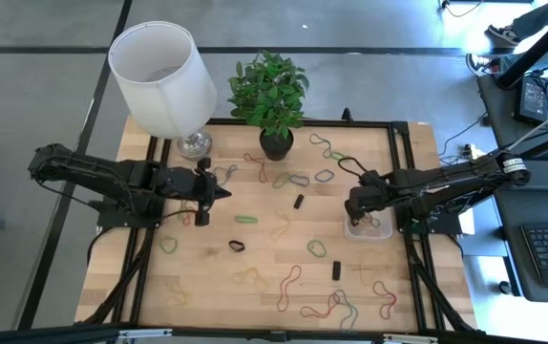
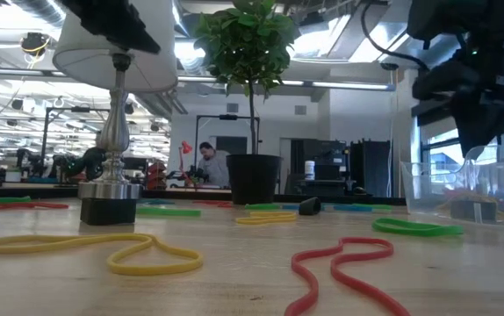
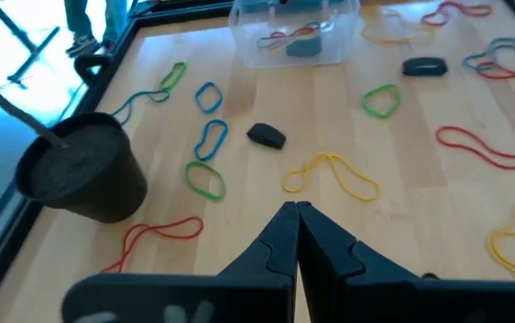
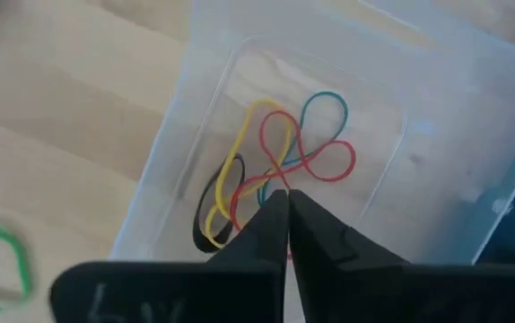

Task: Pick and place rubber bands into bin
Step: Put the black rubber band into the transparent bin

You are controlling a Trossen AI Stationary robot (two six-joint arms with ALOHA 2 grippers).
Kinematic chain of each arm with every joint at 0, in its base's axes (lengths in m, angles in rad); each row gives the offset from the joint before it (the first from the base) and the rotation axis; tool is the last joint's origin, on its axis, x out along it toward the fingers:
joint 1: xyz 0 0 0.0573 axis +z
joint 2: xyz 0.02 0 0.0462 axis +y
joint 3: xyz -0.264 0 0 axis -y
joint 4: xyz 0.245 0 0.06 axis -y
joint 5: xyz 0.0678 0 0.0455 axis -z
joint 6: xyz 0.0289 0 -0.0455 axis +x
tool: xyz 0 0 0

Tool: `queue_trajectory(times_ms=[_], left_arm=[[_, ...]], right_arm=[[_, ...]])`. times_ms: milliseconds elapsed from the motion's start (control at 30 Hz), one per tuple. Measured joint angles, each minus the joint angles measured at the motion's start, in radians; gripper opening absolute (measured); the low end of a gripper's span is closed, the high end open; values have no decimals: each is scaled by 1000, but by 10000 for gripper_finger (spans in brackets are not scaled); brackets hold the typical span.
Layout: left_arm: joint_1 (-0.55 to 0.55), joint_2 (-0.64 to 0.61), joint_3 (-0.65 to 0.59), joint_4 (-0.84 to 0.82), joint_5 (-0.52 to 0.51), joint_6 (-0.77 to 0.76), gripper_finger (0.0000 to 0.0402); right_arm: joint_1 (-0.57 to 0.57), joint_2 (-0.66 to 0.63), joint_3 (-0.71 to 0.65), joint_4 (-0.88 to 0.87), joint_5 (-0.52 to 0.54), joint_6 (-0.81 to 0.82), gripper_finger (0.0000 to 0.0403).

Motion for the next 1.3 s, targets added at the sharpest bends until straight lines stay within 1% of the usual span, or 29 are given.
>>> queue_trajectory(times_ms=[100,200,400,500,633,700,867,1067,1167,1300], left_arm=[[-45,70,60,-67,-68,-48,2],[-75,159,130,-113,-94,-110,2],[-127,366,293,-195,-99,-199,3],[-158,470,383,-257,-100,-240,2],[-197,596,484,-322,-100,-288,3],[-213,646,519,-346,-94,-305,3],[-254,729,561,-342,-56,-308,3],[-282,767,563,-338,-40,-333,3],[-280,783,564,-339,-30,-335,3],[-261,811,563,-366,42,-377,8]], right_arm=[[0,0,0,0,-37,-103,16],[3,0,0,0,-40,-140,16],[37,0,0,3,-41,-219,16],[64,0,0,3,-42,-233,16],[134,-23,0,11,-49,-237,16],[180,-49,0,37,-27,-245,16],[313,-160,0,102,33,-264,16],[474,-297,0,102,155,-282,16],[522,-347,0,101,207,-287,16],[548,-383,0,99,231,-284,16]])
